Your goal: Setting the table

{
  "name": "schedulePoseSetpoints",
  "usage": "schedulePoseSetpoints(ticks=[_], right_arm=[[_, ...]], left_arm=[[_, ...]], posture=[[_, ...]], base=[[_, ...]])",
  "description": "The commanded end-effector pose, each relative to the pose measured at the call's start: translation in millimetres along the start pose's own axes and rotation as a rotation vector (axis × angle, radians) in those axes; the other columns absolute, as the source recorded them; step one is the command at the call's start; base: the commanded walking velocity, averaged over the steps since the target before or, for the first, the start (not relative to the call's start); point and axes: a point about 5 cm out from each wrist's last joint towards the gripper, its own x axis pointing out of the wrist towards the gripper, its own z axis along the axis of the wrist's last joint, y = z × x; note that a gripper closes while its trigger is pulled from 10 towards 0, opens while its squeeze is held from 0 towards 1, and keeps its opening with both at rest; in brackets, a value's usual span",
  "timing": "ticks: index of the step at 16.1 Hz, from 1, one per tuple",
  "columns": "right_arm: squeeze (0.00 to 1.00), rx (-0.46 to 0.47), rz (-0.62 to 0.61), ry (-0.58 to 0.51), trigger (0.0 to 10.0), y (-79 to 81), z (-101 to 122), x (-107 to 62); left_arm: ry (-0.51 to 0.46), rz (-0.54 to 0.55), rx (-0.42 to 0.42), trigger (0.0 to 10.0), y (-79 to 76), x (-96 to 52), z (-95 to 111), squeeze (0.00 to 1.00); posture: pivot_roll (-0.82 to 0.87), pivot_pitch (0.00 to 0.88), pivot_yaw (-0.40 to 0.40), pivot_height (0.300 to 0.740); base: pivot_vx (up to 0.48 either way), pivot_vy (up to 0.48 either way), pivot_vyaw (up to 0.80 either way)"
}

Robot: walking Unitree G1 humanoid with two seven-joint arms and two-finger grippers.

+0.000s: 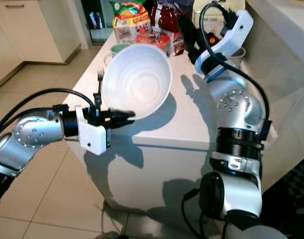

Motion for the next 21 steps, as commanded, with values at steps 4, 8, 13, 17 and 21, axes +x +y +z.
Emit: schedulePoseSetpoints(ticks=[4,8,13,17,21], right_arm=[[0.00,0.046,0.192,0.139,10.0,21.4,-3,-11.8],[0.00,0.028,0.235,0.244,10.0,19.4,-11,-23.2],[0.00,0.214,0.309,0.477,10.0,13.8,-35,-44.6],[0.00,0.184,0.282,0.577,10.0,9.1,-56,-54.4],[0.00,0.133,0.222,0.669,10.0,-2.5,-73,-62.2]], left_arm=[[0.032,-0.032,0.044,0.0,-0.5,-2.7,-10,0.00],[0.042,-0.041,0.131,0.0,4.2,-1.7,-14,0.00],[0.001,-0.080,0.253,0.0,5.3,2.7,-9,0.00],[-0.009,-0.077,0.304,0.0,13.0,5.4,-8,0.00],[-0.023,-0.041,0.389,0.0,29.6,6.9,-4,0.00]], posture=[[0.09,0.000,0.056,0.740],[0.09,0.000,0.055,0.740],[0.09,0.000,0.054,0.740],[0.09,0.000,0.054,0.740],[0.09,0.000,0.058,0.740]], base=[[0.000,0.000,0.00],[0.000,0.000,0.00],[0.000,0.000,0.00],[0.000,0.000,0.00],[0.000,0.000,0.00]])
